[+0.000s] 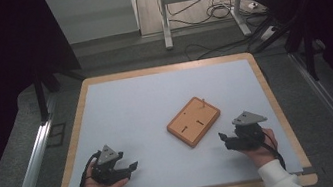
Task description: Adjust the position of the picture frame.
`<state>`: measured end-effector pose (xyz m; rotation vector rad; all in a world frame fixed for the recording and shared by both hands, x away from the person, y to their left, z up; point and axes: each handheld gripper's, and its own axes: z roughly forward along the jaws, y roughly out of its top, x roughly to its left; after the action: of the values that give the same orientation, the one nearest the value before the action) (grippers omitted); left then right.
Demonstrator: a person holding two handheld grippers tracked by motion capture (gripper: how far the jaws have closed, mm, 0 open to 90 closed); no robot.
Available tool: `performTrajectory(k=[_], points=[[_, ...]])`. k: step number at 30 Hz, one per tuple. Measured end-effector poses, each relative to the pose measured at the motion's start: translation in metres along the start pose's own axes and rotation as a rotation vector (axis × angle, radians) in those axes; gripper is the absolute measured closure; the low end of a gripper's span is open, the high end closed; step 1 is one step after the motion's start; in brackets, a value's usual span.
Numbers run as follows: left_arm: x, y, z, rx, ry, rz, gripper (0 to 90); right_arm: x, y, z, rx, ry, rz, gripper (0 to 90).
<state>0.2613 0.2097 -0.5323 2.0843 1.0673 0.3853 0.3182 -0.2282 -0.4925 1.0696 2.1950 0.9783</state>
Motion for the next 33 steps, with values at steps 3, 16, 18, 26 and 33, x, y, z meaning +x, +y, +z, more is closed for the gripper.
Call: performTrajectory(k=[3, 16, 18, 26, 33], points=[[-0.001, 0.000, 0.001, -0.007, 0.002, -0.009, 30.9, 0.000, 0.008, 0.005, -0.002, 0.004, -0.005, 24.3], [-0.001, 0.000, 0.005, 0.008, 0.011, -0.020, 30.9, -0.006, 0.032, 0.024, 0.005, 0.044, -0.002, 27.9], [-0.002, -0.001, 0.006, 0.008, 0.009, -0.019, 30.9, -0.005, 0.036, 0.028, 0.005, 0.046, -0.002, 28.5], [-0.002, -0.001, 0.007, 0.023, 0.001, -0.007, 30.8, -0.004, 0.050, 0.052, 0.028, 0.066, -0.045, 32.0], [-0.002, -0.002, 0.006, 0.017, -0.003, -0.005, 30.8, -0.014, 0.066, 0.076, 0.027, 0.081, -0.011, 40.1]])
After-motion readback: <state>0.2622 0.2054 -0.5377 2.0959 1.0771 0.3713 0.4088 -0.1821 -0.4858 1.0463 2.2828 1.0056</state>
